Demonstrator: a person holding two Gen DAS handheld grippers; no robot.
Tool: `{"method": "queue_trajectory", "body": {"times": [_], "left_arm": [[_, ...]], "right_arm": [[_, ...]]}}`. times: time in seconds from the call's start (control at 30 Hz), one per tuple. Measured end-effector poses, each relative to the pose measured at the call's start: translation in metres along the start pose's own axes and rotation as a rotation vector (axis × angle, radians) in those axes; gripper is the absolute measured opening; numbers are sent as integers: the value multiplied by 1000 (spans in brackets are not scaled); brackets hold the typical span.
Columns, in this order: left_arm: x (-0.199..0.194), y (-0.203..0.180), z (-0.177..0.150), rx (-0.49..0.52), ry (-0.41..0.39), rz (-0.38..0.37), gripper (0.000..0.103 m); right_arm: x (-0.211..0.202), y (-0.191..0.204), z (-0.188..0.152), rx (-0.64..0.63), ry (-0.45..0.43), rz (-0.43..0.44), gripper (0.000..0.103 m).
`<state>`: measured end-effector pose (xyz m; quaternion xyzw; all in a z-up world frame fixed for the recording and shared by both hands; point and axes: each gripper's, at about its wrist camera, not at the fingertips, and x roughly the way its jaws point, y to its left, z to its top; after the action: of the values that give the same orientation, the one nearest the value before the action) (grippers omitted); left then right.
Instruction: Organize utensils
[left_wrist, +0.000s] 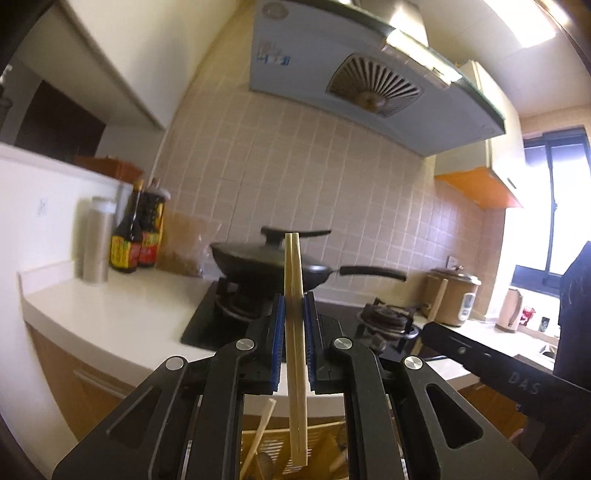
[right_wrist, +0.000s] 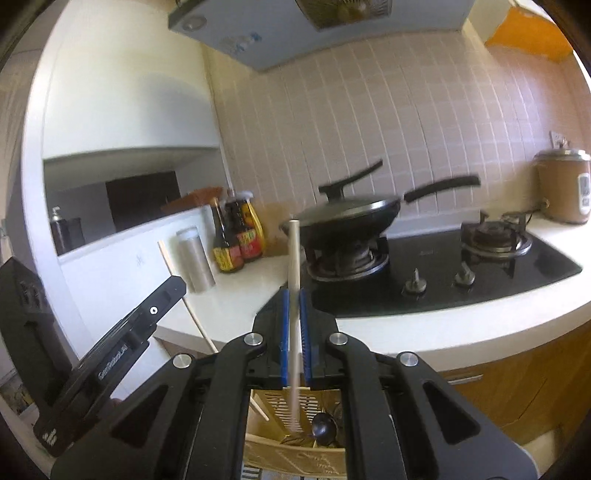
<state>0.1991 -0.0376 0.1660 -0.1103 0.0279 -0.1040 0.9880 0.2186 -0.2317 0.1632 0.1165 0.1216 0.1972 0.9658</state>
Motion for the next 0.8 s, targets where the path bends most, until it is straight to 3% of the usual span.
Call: {"method": "queue_trajectory", "body": {"times": [0.37, 0.53, 0.7, 0.77, 0.8], "left_arm": [[14, 14, -24, 5, 44, 0, 10], [-2, 27, -18, -43, 81, -46, 28], [-41, 36, -4, -58, 88, -77, 44], [-60, 37, 0, -52, 87, -81, 48], [-71, 37, 3, -53, 87, -81, 52]], "right_arm": [[27, -1, -34, -43, 66, -18, 5], [1, 1, -38, -41, 83, -7, 7], [-42, 1, -47, -32, 102, 4, 28], [-63, 4, -53, -36, 97, -4, 45], [-72, 5, -56, -38, 91, -11, 48]]}}
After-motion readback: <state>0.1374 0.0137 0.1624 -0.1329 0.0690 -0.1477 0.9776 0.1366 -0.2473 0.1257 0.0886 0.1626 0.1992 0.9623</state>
